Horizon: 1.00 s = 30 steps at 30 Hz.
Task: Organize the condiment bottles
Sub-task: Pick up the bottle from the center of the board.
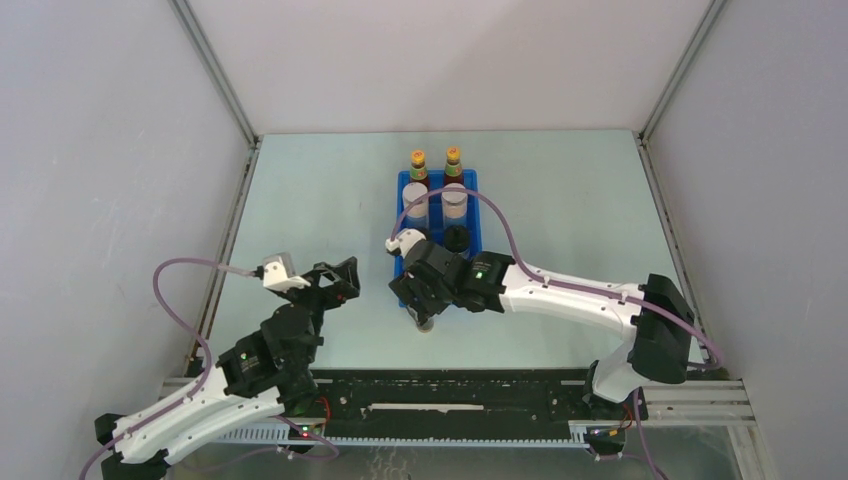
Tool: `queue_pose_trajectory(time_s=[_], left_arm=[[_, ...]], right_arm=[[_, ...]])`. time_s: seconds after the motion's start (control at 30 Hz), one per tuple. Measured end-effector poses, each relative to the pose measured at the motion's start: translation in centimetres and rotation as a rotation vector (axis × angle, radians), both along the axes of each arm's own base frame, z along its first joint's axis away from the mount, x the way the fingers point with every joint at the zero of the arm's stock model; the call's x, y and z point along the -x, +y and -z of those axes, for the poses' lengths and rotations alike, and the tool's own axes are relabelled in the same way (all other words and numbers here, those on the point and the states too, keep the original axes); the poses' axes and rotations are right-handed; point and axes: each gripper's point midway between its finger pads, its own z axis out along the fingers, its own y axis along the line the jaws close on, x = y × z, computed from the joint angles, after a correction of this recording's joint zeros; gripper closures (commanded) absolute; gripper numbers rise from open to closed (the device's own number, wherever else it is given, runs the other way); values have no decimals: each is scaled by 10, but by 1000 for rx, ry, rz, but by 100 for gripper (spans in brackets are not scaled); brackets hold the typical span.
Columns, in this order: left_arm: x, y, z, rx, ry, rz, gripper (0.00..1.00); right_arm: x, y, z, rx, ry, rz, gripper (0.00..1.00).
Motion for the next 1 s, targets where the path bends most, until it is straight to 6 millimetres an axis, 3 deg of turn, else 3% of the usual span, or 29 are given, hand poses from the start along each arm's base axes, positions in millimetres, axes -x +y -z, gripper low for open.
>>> queue_pose_trajectory(time_s=[1.0], left_arm=[[0, 2, 0, 1, -2, -6, 5]], right_arm=[[-6, 1, 39, 39, 86, -2, 25]])
